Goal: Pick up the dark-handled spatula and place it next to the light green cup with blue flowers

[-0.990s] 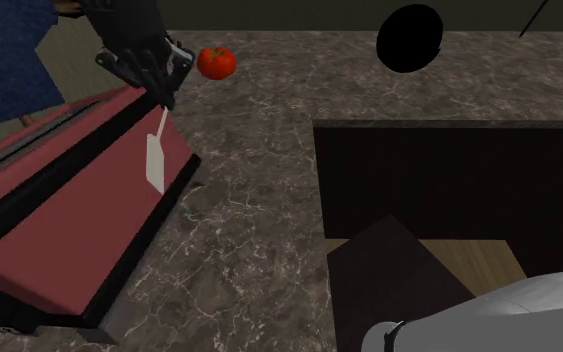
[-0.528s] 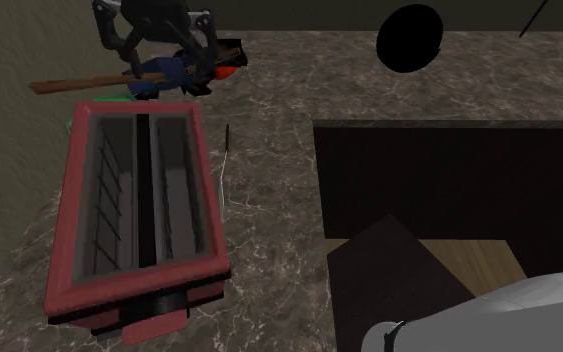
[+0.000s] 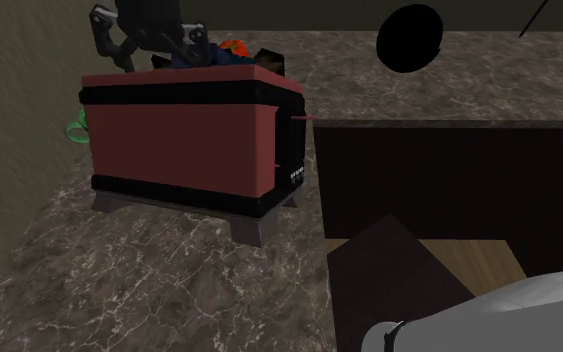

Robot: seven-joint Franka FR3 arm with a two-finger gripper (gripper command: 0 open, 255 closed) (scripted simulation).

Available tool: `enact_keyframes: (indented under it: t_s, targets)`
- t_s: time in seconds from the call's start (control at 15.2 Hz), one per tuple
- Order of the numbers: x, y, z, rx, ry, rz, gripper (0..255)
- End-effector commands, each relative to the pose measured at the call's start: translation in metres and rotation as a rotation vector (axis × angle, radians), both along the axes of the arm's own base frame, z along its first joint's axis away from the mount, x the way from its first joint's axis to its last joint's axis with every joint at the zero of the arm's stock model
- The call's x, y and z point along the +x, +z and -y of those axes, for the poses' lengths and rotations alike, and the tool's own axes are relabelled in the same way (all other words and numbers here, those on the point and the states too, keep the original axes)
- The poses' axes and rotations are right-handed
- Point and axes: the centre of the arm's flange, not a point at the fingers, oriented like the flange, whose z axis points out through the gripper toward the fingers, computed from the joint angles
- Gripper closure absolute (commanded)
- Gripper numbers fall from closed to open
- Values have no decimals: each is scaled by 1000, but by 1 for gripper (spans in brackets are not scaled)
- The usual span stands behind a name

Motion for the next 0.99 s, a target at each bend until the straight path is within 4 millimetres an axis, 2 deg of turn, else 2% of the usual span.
enact_keyframes:
  t_s: [0.0,0.26,0.33,0.59,0.73,0.86,0.92]
  targets:
    - [-2,-16,5,-11,-1,-65,0]
    - [-2,-16,5,-11,-1,-65,0]
    - [-3,-17,3,-11,-1,-65,255]
    - [-14,-18,-2,-12,-1,-66,255]
    - [-8,-18,4,-11,-1,-66,255]
    - [-13,-15,-6,-14,-2,-66,255]
    - [-2,-16,5,-11,-1,-65,255]
